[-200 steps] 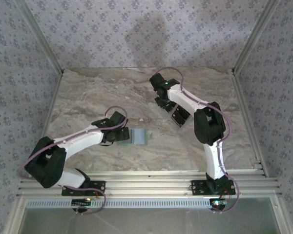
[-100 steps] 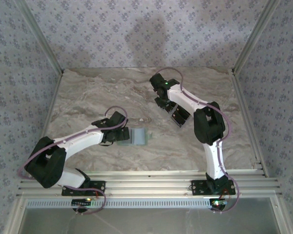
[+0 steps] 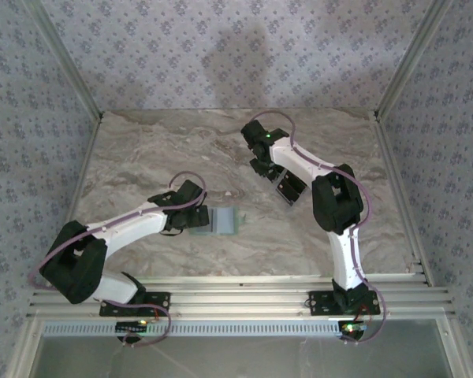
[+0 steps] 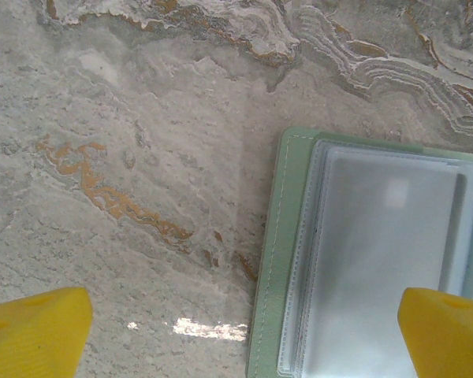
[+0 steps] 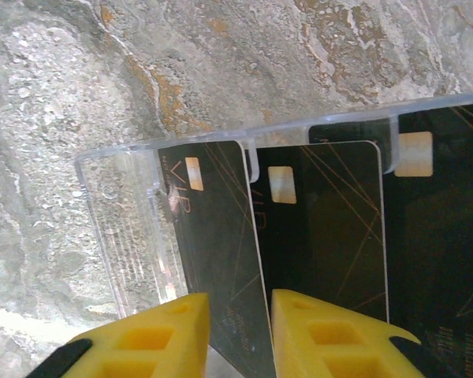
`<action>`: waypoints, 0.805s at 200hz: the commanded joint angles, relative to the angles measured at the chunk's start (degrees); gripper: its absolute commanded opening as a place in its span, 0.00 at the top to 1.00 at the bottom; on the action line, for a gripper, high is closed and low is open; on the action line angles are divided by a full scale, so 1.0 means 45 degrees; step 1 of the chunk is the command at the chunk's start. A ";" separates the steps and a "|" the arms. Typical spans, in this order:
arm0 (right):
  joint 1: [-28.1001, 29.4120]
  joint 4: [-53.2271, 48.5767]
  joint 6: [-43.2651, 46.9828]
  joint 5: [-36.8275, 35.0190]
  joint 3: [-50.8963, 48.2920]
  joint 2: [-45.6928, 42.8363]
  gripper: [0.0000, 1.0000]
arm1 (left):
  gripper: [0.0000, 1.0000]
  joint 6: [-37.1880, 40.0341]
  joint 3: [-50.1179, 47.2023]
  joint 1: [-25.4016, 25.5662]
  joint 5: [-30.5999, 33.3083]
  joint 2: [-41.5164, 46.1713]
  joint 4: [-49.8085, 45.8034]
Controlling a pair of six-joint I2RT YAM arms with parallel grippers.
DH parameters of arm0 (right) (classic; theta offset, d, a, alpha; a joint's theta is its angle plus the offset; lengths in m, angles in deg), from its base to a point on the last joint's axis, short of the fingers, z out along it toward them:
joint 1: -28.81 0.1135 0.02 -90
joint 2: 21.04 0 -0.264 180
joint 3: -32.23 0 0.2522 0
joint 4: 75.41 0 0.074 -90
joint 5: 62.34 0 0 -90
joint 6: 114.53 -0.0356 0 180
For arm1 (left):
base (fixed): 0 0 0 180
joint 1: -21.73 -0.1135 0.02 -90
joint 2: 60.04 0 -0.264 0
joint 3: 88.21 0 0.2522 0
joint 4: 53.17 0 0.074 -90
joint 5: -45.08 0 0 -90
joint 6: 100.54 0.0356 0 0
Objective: Put the credit cards into the card holder
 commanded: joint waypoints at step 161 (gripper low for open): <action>-0.0319 -0.0567 0.0038 0.1294 0.0522 0.0370 0.99 | 0.00 0.0190 0.0459 -0.0091 0.0042 0.0035 -0.0143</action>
